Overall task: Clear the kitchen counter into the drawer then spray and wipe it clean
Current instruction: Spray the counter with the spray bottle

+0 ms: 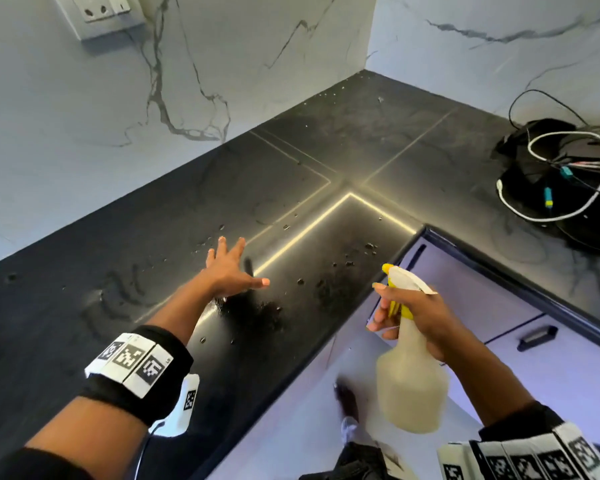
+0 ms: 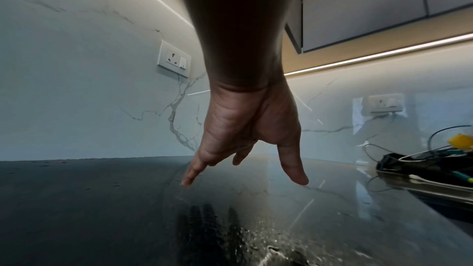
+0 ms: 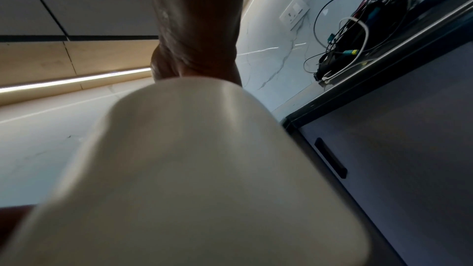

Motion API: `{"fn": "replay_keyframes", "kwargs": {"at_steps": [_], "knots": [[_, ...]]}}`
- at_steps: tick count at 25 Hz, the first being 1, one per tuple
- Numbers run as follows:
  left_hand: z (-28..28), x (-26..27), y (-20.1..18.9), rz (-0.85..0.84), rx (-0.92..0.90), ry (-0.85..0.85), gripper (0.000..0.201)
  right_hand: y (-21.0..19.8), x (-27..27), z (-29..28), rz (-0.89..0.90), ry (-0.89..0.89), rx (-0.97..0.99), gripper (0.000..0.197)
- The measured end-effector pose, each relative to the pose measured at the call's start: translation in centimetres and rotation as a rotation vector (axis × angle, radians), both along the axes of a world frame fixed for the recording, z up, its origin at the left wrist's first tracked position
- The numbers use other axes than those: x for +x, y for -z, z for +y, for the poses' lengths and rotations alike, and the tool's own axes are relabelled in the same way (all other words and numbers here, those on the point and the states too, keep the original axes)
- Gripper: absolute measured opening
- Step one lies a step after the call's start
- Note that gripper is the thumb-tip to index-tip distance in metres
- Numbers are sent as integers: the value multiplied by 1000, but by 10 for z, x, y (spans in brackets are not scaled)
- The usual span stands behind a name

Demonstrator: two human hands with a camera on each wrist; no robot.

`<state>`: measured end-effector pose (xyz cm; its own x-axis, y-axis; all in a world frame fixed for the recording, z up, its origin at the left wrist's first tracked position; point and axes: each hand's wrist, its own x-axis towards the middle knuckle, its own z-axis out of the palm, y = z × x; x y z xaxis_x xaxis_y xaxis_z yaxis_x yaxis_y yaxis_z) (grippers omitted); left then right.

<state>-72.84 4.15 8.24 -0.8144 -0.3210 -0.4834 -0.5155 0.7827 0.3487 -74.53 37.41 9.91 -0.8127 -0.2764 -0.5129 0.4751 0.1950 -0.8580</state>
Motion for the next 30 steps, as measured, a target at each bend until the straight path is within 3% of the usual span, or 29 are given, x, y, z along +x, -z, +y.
{"fn": "replay_keyframes", "kwargs": {"at_steps": [4, 9, 12, 17, 24, 30], "knots": [[-16, -55, 11, -68, -64, -60, 121, -7, -67, -13, 20, -91, 23, 34], [-39, -101, 12, -233, -77, -256, 154, -32, -150, -24, 27, -274, 100, 31], [-39, -116, 7, -311, -97, -289, 160, -44, -197, -51, 154, -376, 218, 24], [-43, -109, 8, -269, -94, -306, 164, -64, -251, -111, 199, -515, 191, 17], [-39, -106, 3, -248, -97, -349, 160, -77, -298, -209, 182, -610, 204, 31], [-39, -110, 1, -262, -57, -402, 164, -90, -287, -261, 103, -761, 151, 34]]}}
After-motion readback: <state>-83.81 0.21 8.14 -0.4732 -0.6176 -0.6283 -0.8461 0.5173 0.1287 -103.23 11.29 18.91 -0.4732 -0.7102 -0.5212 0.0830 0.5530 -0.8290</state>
